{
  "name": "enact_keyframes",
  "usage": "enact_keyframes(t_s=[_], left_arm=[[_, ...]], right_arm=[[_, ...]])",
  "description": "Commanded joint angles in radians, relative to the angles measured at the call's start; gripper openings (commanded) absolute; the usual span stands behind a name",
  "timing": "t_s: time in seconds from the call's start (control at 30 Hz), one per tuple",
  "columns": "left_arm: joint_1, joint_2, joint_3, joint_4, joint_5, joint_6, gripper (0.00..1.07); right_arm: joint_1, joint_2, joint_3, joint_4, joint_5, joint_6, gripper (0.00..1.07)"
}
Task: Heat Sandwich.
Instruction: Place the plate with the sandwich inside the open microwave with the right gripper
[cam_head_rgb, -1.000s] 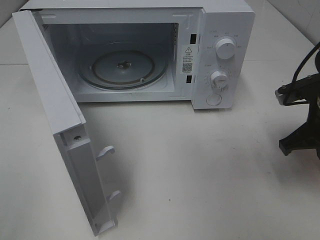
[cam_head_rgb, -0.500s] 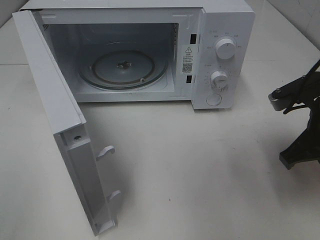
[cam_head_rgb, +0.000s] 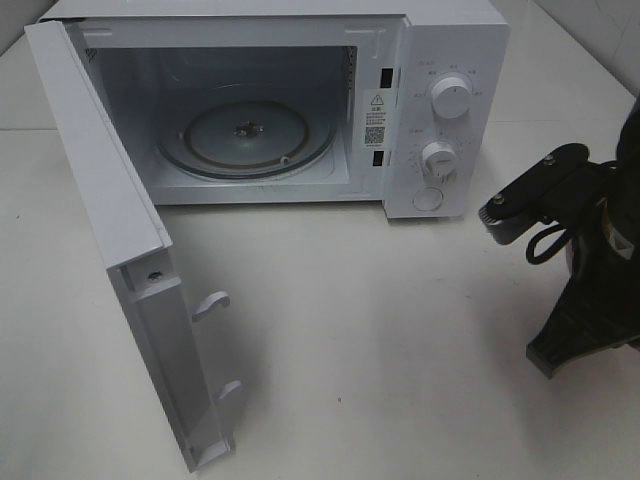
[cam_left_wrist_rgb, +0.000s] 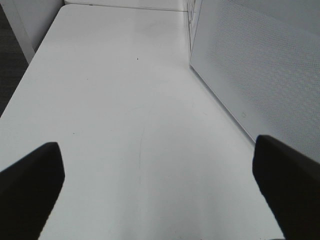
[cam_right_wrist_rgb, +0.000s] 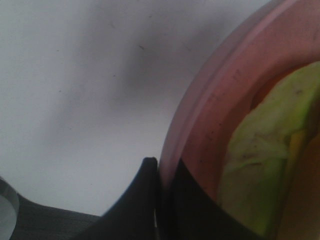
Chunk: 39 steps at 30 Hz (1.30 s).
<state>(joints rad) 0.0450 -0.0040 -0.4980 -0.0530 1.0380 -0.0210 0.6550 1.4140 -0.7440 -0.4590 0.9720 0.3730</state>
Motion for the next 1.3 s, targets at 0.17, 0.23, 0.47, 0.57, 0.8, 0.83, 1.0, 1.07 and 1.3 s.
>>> enact_keyframes(t_s=[0.17,0.23,0.47,0.57,0.8,0.83,1.0,1.07,1.3], left_arm=[[0.002,-0.029,0.004,-0.006,-0.004,-0.001,0.98],[0.002,-0.029,0.004,-0.006,-0.004,-0.001,0.98],[0.002,-0.029,0.004,-0.006,-0.004,-0.001,0.98],[0.002,-0.029,0.004,-0.006,-0.004,-0.001,0.98],[0.002,-0.029,0.004,-0.006,-0.004,-0.001,0.98],[0.002,-0.029,0.004,-0.006,-0.004,-0.001,0.98],[0.002,-0.029,0.004,-0.006,-0.004,-0.001,0.98],[0.002,-0.029,0.004,-0.006,-0.004,-0.001,0.98],[0.002,-0.029,0.004,-0.006,-0.004,-0.001,0.98]], right_arm=[[0.137,-0.009,0.004,-0.017,0.027,-0.011,0.0],[0.195,-0.009,0.004,-0.018,0.027,-0.021,0.0],[0.304,-0.009,0.004,-0.026,0.018,-0.045,0.0],[0.36,-0.009,0.004,-0.026,0.006,-0.091,0.0],[0.419,-0.009,0.004,-0.036,-0.03,-0.19,0.0],[0.422,-0.009,0.004,-0.037,-0.046,-0.23,0.0],[0.422,-0.009,0.004,-0.061,-0.079,-0.337,0.0],[0.422,-0.009,0.004,-0.07,-0.092,-0.373,0.0],[0.422,-0.009,0.004,-0.079,-0.157,-0.504,0.0]])
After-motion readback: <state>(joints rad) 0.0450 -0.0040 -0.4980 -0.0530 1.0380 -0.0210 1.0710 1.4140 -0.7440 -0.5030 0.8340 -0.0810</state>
